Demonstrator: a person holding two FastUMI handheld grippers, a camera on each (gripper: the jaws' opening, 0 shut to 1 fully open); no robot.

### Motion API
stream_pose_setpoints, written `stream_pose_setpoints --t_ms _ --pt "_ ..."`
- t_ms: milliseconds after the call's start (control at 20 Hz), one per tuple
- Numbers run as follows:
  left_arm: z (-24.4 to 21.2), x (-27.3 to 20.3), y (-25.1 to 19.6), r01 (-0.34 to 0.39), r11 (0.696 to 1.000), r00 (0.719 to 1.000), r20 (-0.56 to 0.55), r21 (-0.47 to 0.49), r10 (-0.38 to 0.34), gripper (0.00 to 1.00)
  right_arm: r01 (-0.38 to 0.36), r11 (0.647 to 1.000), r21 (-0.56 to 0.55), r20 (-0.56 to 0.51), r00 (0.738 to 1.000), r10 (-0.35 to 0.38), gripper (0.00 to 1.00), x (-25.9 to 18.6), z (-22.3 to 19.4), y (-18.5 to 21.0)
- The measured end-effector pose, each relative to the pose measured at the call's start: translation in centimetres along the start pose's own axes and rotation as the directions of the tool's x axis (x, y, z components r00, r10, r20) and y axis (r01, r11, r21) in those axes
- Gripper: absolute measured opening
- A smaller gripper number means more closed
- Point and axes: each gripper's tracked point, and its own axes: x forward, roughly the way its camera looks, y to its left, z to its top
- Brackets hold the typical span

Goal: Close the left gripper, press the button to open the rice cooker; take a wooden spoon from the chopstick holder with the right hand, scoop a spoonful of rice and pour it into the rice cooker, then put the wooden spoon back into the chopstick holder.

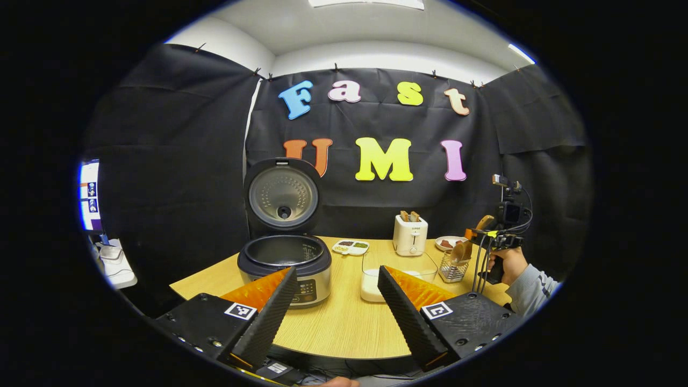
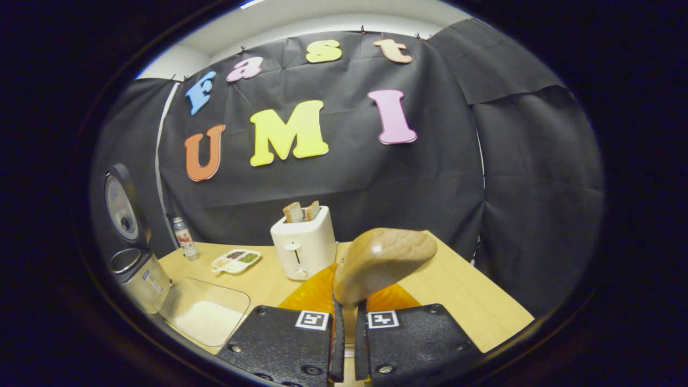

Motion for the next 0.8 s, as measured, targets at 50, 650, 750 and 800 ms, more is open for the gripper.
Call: stream_pose_setpoints --t_ms 50,650,750,800 --pt "0.0 -0.2 0.1 0.002 1.000 1.000 0.003 -0.002 -0.002 0.96 0.002 1.000 -0.007 0.012 1.000 -0.002 0.13 -0.4 0.7 -0.1" --pt "-1.5 -0.2 2.0 -0.012 1.000 1.000 -0.017 -0.026 0.011 0.96 -0.143 0.989 -0.032 0.101 0.984 0.145 0.13 -8.2 8.0 7.1" --pt "-1.7 -0.3 2.2 -0.013 0.999 1.000 -0.021 -0.032 0.012 0.96 -0.194 0.981 -0.030 0.095 0.976 0.196 0.12 -8.5 7.9 9.9" --pt "-1.7 -0.3 2.4 -0.015 0.999 1.000 -0.021 -0.034 0.014 0.96 -0.214 0.976 -0.032 0.085 0.973 0.216 0.12 -8.4 7.5 11.3"
